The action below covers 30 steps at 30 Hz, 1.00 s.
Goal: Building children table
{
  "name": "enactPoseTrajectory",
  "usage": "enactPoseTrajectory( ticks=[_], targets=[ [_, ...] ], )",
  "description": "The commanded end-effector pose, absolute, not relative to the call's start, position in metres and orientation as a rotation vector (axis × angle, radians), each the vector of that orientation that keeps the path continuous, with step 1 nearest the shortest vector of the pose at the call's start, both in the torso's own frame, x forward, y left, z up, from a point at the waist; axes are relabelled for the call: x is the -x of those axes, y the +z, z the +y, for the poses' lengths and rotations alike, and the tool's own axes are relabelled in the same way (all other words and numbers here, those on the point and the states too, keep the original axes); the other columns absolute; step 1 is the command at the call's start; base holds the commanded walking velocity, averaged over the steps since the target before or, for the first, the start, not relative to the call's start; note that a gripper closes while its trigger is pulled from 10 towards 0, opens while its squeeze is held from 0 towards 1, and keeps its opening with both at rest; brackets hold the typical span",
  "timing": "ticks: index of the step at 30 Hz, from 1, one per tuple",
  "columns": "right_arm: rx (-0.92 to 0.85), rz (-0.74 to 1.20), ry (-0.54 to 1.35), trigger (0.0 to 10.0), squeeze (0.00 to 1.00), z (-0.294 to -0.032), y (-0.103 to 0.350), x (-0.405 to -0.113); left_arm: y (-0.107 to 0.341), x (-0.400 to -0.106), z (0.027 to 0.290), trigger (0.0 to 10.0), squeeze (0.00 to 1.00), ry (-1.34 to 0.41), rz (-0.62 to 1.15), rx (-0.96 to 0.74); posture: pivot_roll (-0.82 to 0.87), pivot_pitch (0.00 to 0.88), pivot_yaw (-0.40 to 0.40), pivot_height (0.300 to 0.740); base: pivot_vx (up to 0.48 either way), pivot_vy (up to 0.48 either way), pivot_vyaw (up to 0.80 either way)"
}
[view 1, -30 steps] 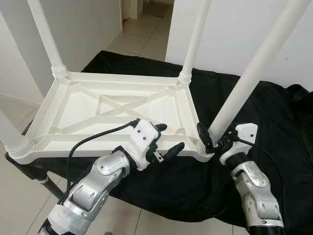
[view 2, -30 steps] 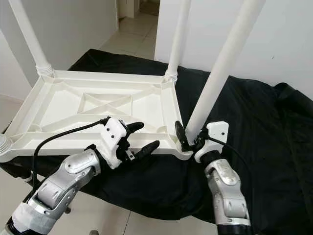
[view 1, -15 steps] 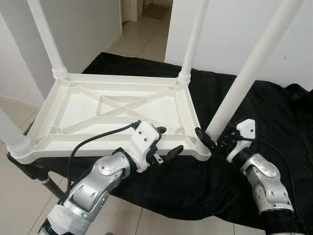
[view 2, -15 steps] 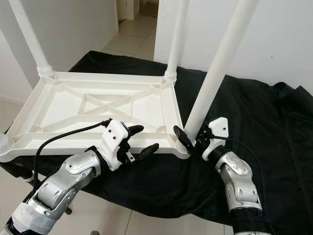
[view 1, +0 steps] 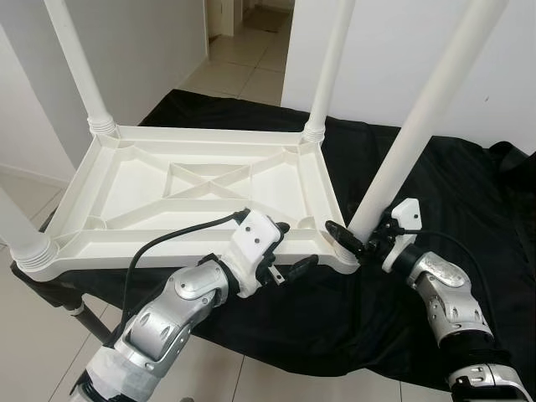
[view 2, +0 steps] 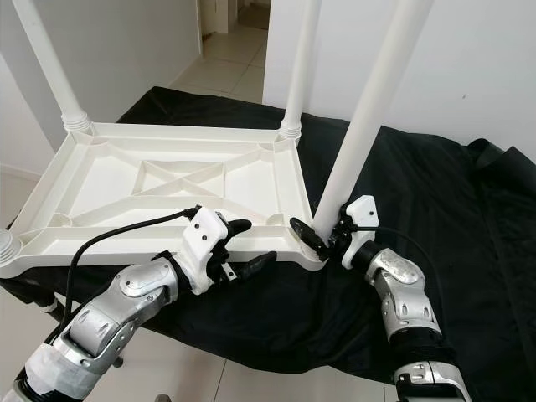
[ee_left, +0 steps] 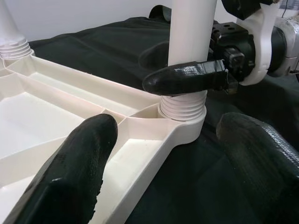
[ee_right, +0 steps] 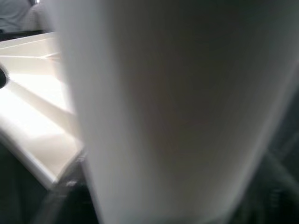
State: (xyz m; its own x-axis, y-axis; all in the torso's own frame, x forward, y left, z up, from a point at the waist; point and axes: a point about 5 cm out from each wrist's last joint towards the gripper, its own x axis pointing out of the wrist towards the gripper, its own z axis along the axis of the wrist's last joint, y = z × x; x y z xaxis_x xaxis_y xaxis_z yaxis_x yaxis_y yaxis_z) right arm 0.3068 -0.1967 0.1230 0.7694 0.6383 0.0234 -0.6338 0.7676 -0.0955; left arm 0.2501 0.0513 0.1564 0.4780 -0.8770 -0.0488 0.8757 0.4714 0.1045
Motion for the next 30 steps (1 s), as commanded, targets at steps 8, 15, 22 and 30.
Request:
enactPoseTrajectory(
  ticks=[8,15,22,30],
  targets=[
    [0.086,-0.063,0.690,0.0,0.00,-0.199,0.121,-0.307,0.160,-0.251,0.049,10.0,0.00,-1.138,-0.008,-0.128,0.00,0.000,-0.035,0.740,0.000,0.000,0.00],
    [0.074,-0.057,0.628,10.0,0.00,-0.201,0.117,-0.304,0.156,-0.249,0.049,10.0,0.00,-1.136,0.009,-0.116,-0.02,0.000,-0.034,0.740,0.000,0.000,0.00],
    [0.066,-0.039,0.524,10.0,0.00,-0.196,0.111,-0.302,0.154,-0.250,0.046,10.0,0.00,-1.125,0.014,-0.106,-0.03,0.000,-0.043,0.740,0.000,0.000,0.00],
    [0.008,-0.058,0.282,10.0,0.00,-0.175,0.104,-0.287,0.152,-0.254,0.048,10.0,0.00,-1.101,0.010,-0.103,-0.03,0.000,-0.058,0.740,0.000,0.000,0.00]
  ],
)
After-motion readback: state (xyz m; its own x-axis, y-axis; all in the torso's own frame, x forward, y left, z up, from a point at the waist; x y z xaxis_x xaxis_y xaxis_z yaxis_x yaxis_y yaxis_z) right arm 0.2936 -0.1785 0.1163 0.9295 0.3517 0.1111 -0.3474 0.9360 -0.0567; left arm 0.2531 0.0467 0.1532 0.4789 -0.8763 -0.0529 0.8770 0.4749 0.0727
